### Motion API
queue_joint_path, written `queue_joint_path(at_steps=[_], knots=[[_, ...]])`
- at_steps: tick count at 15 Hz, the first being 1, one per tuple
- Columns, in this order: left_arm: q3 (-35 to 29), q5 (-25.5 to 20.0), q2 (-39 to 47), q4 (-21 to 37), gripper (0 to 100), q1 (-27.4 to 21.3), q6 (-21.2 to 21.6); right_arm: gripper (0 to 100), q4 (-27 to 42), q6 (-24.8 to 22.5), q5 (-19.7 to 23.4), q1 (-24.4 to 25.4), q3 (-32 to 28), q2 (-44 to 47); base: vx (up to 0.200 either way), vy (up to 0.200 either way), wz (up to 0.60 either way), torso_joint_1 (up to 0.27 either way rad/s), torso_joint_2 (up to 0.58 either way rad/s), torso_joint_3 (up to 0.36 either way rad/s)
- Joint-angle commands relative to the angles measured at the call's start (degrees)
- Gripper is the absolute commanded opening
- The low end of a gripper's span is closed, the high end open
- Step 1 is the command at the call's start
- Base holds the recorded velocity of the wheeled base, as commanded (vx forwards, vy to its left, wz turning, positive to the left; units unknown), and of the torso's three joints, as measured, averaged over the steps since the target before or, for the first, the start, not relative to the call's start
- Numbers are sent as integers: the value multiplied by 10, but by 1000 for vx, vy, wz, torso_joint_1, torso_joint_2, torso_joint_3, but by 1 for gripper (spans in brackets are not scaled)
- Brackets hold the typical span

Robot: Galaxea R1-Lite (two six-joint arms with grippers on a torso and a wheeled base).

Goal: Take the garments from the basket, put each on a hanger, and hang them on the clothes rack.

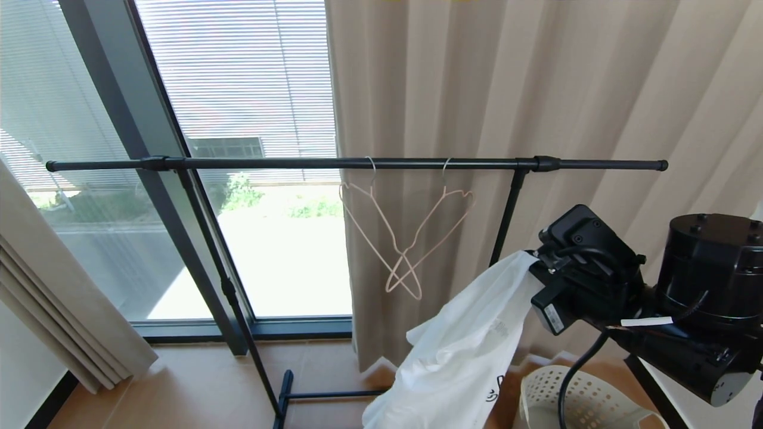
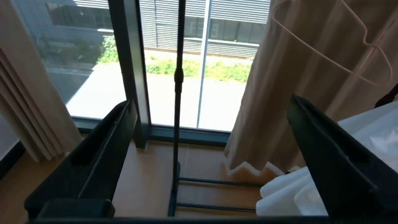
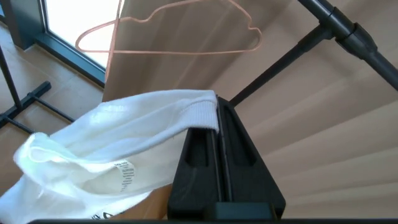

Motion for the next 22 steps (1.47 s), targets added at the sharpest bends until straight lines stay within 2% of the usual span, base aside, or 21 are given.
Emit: queue_joint_path(at_steps=[1,5,8,10,11,12,13,15,16,18,19,20,21,22], knots=[[0,0,1,0,100,0,0,0,0,0,0,0,0,-1,0,0,0,0,0,0],[0,0,1,0,100,0,1,0,0,-1,0,0,3,-4,-150,0,0,5,-1,2],[0,-1,2,2,100,0,7,0,0,-2,-2,0,13,-5,0,0,0,0,0,0],[-3,0,11,8,100,-1,39,0,2,-5,-27,5,7,-2,0,0,0,0,0,0],[-16,-2,49,13,100,-4,55,0,5,-5,-48,6,5,0,0,0,0,0,0,0],[-76,-9,170,11,100,-12,36,0,10,-3,-61,13,-2,1,0,0,0,0,0,0],[-142,-40,276,10,100,-25,-27,0,22,3,-61,14,-13,3,0,0,0,0,0,0],[-263,-118,461,12,100,-75,-139,0,89,69,-59,15,-51,1,0,0,0,0,0,0],[-309,-123,537,11,100,-139,-176,0,133,108,-38,15,-73,-4,0,0,0,0,0,0],[-381,-122,648,4,100,-258,-248,0,187,149,36,15,-97,-21,0,0,0,0,0,0],[-397,-122,676,2,100,-279,-250,0,194,157,47,15,-102,-23,0,0,0,0,0,0],[-426,-123,748,-12,100,-322,-244,0,199,194,107,15,-111,-27,0,0,0,0,0,0],[-438,-123,786,-32,100,-340,-235,0,202,208,154,15,-119,-32,0,0,0,0,0,0],[-439,-125,817,-60,100,-349,-220,0,211,209,164,16,-131,-30,0,0,0,0,0,0]])
